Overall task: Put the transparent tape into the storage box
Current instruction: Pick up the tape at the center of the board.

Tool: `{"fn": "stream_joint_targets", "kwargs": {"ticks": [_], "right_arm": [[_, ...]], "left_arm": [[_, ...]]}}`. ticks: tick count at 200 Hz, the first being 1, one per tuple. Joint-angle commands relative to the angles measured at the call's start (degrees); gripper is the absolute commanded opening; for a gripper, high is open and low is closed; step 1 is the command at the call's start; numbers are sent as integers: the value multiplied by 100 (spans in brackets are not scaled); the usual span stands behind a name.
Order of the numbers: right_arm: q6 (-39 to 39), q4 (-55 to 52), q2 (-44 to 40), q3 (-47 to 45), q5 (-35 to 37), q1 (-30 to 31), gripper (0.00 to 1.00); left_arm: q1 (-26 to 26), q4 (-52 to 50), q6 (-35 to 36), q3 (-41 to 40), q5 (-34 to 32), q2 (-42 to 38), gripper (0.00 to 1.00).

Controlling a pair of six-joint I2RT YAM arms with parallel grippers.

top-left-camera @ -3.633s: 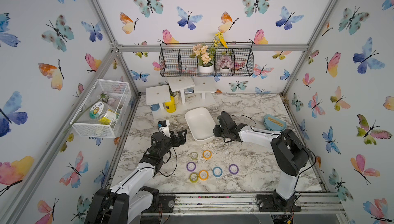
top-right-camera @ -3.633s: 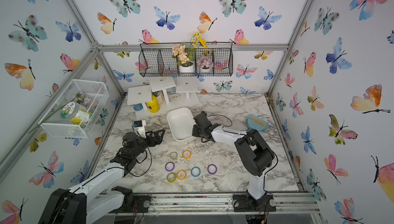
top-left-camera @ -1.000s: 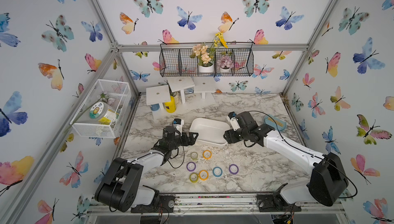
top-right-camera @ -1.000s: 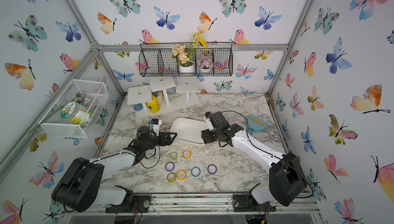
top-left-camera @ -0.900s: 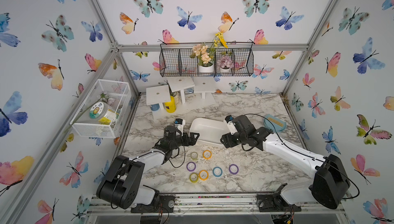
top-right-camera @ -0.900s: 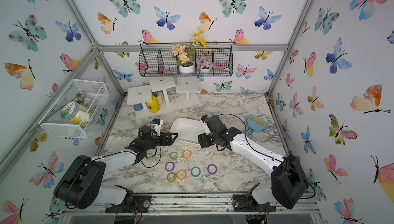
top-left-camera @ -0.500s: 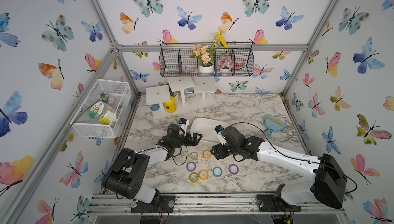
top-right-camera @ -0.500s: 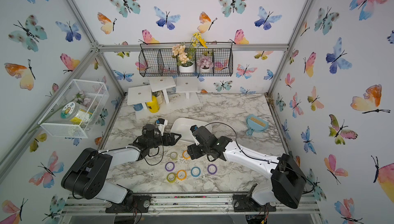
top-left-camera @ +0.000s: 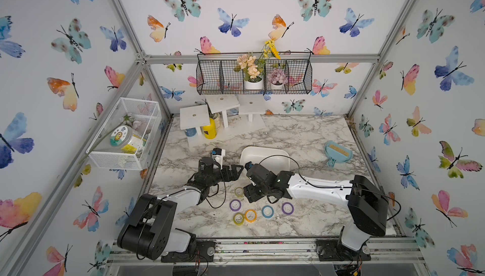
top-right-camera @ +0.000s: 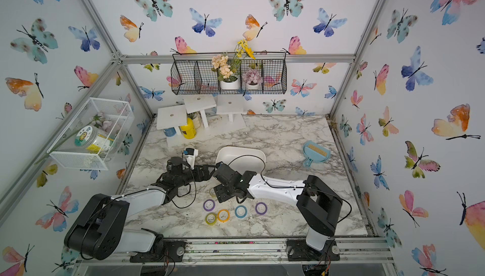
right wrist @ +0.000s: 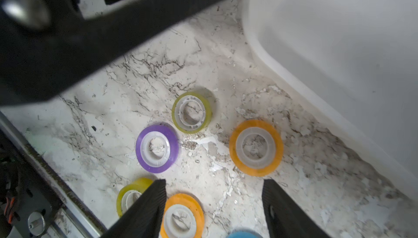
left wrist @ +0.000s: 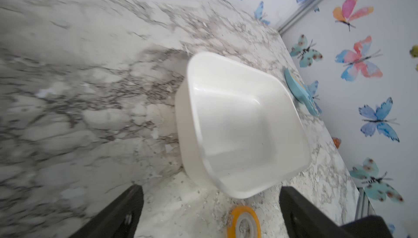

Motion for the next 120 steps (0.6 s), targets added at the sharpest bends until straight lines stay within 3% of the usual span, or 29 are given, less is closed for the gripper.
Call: {"fn": "stream_joint_targets", "kwargs": {"ticks": [1, 41, 120], "right_arm": [[134, -153, 357, 330, 285, 87, 72], [157, -233, 1089, 953, 187, 206, 71], [96, -764, 2098, 1932, 392, 270, 63]], "left_arm": [[352, 1, -328, -231, -602, -468, 99], [626, -417, -495, -428, -1322, -1052, 99], [743, -629, -567, -659, -1900, -1705, 99]]}}
